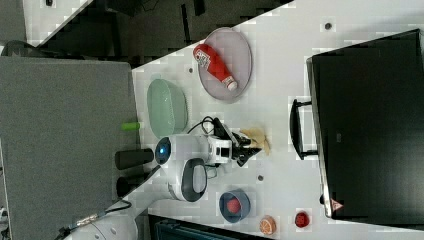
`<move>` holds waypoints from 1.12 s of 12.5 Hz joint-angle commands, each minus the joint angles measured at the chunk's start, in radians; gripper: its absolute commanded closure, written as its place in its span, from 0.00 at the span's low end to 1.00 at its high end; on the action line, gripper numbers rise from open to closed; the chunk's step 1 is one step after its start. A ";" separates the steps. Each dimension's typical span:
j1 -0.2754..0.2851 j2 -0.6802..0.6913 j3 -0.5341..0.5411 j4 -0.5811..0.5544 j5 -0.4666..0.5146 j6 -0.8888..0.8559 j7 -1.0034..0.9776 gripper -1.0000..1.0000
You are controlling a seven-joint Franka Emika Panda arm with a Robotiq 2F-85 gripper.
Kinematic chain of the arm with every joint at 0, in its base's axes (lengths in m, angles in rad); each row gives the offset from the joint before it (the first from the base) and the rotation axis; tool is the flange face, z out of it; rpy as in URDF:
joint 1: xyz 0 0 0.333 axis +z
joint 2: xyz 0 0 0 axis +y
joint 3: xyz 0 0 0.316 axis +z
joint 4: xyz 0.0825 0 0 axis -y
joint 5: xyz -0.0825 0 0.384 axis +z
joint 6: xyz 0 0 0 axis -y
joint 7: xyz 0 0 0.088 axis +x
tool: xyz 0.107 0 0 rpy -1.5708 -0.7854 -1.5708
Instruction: Pick banana from table and place on oven.
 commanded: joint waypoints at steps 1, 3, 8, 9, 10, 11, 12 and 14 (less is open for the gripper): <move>-0.021 -0.082 0.004 0.022 -0.006 0.003 0.030 0.78; -0.021 -0.197 0.003 0.033 -0.006 -0.053 0.030 0.78; -0.021 -0.449 0.007 0.235 -0.006 -0.580 0.028 0.78; -0.022 -0.474 0.001 0.296 -0.006 -0.679 0.028 0.78; -0.024 -0.493 -0.010 0.356 -0.006 -0.765 0.028 0.78; -0.026 -0.503 -0.026 0.417 -0.006 -0.828 0.028 0.78; -0.031 -0.507 -0.046 0.471 -0.007 -0.877 0.027 0.78; -0.042 -0.506 -0.102 0.549 -0.008 -0.926 0.014 0.78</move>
